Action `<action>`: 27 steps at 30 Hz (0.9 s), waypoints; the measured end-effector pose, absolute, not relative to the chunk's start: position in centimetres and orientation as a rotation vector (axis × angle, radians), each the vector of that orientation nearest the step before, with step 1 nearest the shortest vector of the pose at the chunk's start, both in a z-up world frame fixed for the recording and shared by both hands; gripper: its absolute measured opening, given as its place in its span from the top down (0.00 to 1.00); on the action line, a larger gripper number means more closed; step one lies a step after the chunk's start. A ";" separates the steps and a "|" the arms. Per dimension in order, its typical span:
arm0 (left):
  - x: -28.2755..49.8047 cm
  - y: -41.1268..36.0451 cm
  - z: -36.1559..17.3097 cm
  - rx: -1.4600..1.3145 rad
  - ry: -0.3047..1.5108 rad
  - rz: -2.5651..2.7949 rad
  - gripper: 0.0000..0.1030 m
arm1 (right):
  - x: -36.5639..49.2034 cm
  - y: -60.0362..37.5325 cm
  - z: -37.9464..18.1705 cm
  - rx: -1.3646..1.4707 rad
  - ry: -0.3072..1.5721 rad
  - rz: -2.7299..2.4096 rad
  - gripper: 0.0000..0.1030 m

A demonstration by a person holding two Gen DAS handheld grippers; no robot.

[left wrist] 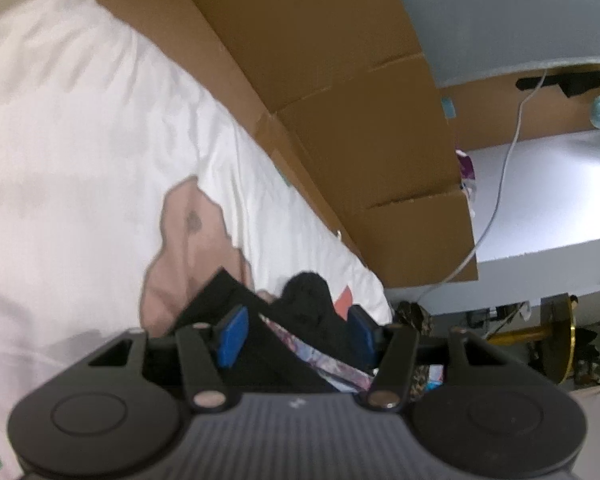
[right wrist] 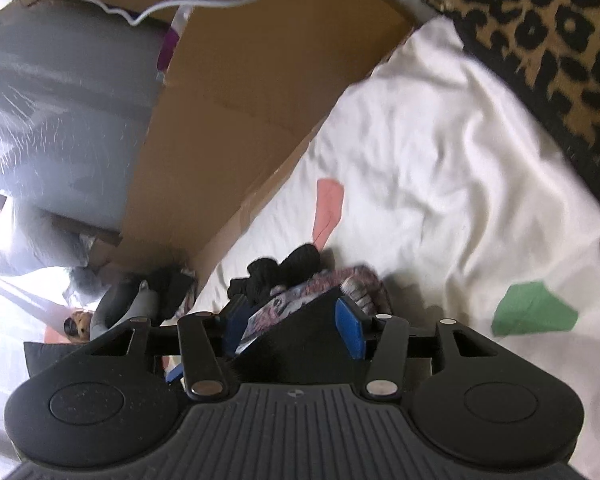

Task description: Fold clothes

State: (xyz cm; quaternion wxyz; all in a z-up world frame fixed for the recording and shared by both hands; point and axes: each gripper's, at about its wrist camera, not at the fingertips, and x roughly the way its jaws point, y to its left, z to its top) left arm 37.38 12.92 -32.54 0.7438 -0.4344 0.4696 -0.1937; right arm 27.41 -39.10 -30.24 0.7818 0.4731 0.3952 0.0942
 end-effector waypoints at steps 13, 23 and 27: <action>36.3 10.6 -32.0 -0.522 1.047 -0.396 0.50 | 27.1 -37.2 -30.3 0.709 0.903 0.138 0.46; 36.0 8.9 -32.5 -0.339 1.006 -0.401 0.93 | 28.3 -34.8 -29.9 0.524 0.910 0.119 0.96; 35.4 9.3 -31.5 -0.314 0.951 -0.422 0.96 | 28.0 -34.9 -28.5 0.489 0.872 0.128 0.97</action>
